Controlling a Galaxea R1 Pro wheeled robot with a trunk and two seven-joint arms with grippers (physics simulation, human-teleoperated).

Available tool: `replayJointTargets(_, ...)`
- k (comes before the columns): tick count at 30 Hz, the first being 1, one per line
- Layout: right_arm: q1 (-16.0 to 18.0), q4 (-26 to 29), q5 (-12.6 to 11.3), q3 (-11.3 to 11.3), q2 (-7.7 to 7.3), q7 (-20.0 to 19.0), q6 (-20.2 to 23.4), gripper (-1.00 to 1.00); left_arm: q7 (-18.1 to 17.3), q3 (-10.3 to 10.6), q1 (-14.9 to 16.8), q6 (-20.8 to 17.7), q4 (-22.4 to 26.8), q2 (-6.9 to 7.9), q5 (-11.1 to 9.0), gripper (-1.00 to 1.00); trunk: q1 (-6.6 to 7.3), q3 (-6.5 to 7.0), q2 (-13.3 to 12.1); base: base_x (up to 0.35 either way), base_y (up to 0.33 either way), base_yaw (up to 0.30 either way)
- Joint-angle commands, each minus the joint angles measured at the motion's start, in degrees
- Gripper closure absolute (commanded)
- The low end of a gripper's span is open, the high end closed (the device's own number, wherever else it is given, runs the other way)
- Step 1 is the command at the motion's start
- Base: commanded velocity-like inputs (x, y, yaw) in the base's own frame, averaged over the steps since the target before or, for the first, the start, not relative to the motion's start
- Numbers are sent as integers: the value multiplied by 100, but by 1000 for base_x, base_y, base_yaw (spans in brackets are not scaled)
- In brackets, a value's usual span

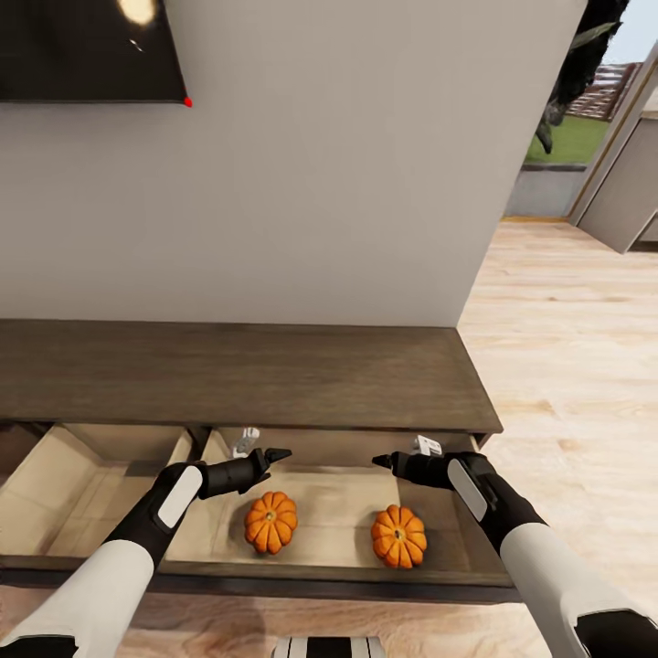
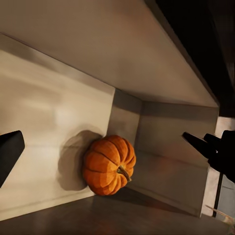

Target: Place each of the two pumpkins and all three candles from the living room inside a cabinet in the living room (use any cabinet), then make sure every cabinet is closed, and position the cauldron so it is next to a table in the living room.

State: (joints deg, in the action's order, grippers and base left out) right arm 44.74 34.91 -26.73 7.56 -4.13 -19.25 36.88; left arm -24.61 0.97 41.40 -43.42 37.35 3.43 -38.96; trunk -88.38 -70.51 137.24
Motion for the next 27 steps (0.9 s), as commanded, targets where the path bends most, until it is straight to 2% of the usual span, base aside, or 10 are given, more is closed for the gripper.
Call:
replayJointTargets(1,0,-1,2,0,0,0,1,-100,0,0,0,0,0,0,2,-100,22,18,-42,0,0,0)
replayJointTargets(10,0,-175,2,-7,0,0,-5,-100,0,0,0,0,0,0,2,-100,220,180,-403,-33,0,0)
replayJointTargets(15,0,-186,2,-8,0,0,-5,-100,-69,-13,-1,0,-40,18,-8,-100,220,180,-403,-1,0,0)
replayJointTargets(18,0,-186,2,-9,0,0,-6,-100,-379,-17,-1,3,-66,43,-11,-100,220,180,-403,-120,33,0)
replayJointTargets(20,0,-187,2,-9,0,-2,-6,-100,-618,-17,-1,8,-76,111,-11,-100,220,180,-403,-266,87,0)
replayJointTargets(27,-9,-187,3,-5,4,-13,-6,-100,-709,-18,-1,9,-73,134,-7,-100,220,180,-403,-207,61,0)
